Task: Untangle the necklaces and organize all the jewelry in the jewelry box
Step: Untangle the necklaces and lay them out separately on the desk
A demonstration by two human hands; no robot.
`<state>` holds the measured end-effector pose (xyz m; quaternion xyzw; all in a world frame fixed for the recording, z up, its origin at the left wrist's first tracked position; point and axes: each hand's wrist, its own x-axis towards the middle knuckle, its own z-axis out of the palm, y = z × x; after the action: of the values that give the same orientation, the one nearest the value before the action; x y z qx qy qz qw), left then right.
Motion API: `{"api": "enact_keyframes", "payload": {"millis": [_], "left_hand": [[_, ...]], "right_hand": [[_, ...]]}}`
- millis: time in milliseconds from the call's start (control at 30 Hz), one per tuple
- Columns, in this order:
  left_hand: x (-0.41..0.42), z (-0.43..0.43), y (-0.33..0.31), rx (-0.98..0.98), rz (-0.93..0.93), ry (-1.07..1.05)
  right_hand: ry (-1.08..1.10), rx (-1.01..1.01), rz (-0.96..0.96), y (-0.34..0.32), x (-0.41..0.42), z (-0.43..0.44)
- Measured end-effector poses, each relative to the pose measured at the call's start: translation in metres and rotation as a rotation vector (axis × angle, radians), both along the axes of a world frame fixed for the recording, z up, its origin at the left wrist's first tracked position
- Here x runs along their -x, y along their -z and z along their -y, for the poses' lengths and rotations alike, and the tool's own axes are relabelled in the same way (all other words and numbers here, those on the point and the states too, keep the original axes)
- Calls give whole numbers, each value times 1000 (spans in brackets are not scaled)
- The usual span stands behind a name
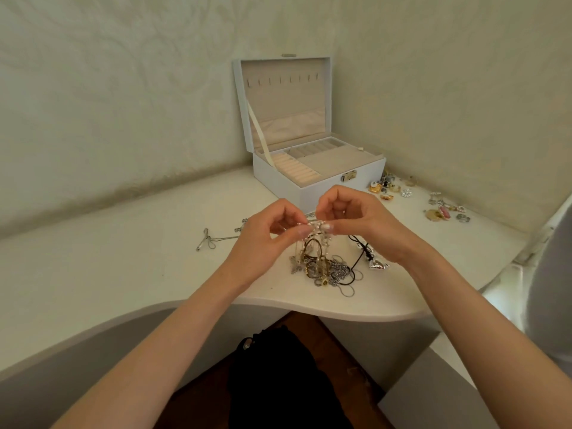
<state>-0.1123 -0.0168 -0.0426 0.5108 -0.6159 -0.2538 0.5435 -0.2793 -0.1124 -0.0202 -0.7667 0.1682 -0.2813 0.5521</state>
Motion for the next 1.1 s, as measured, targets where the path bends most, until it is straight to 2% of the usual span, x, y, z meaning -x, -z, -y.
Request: {"api": "enact_keyframes", "payload": {"millis": [200,400,567,733,1100], "left_hand": [[2,2,-3,6,-112,74],[2,3,-4,-48,-119,74],[0,2,0,-89,-113,89],[-4,3,6,-160,2,121],[0,1,1,-103,66,91]], "right_hand": [[-70,-11,-103,2,-1,-1],[-5,-3,-134,2,-1,1],[76,0,-21,-1,2,2],[129,-1,83,-4,0,1],[92,-9,72,-9,1,-2]]}}
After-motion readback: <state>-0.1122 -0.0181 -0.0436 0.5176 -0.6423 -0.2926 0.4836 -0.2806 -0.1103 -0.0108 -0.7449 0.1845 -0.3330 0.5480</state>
